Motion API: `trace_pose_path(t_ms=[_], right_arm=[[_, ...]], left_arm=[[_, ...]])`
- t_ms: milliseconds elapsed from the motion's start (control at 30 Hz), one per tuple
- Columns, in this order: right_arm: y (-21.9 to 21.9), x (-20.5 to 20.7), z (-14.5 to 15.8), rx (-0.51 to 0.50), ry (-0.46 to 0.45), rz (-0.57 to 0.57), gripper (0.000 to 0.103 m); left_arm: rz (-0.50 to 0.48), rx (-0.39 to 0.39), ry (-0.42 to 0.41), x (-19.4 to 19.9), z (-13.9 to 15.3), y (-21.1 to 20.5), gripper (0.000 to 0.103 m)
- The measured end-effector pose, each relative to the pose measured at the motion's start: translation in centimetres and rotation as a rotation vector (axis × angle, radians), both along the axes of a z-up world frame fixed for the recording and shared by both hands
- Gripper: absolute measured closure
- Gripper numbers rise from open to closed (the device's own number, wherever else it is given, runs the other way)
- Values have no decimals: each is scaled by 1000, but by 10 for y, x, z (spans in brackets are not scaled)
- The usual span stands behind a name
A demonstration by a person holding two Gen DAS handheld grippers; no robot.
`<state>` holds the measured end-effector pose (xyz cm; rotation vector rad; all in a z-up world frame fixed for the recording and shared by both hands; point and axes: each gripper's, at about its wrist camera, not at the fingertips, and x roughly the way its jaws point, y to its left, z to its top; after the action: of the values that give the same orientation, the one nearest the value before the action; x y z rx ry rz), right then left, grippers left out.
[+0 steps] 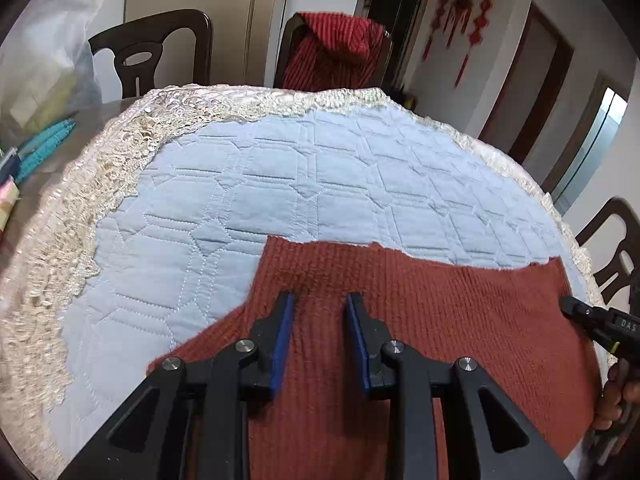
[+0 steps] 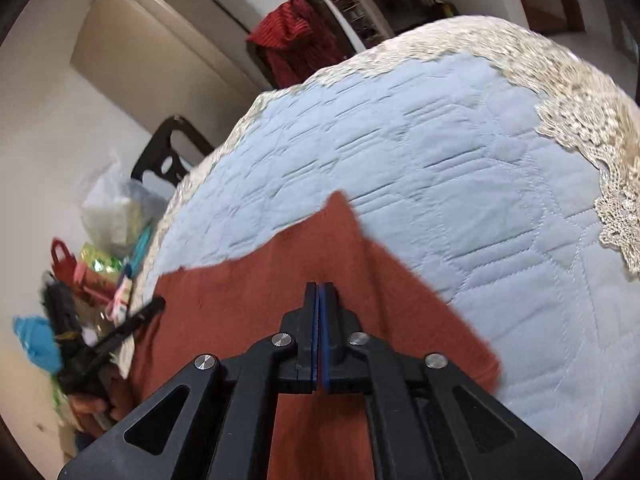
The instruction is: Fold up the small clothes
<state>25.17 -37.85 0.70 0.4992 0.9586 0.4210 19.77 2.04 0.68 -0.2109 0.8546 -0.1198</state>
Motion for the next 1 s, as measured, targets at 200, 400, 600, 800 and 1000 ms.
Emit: trace_pose_path(t_ms=[200,400,600,800,1000], right_arm=[[-11,-2,-4,36,-28,-36,103],[-5,-10,9,-19,-30,-33,103],[-5,-53,32,-51,-107,-6,102],[-12,-54,9,-45,-49,-10,103],[-16,-60,19,-34,-60,-26,102]], left_arm=[[25,-30,-3,-4,-2,4,77],[9,20,4,-10,9,-2,76],[-47,-21,-59,-65,30,-4,76],[-40,-48,-12,-64,8,6,77],[-29,-45,-27,-80,22,5,76]])
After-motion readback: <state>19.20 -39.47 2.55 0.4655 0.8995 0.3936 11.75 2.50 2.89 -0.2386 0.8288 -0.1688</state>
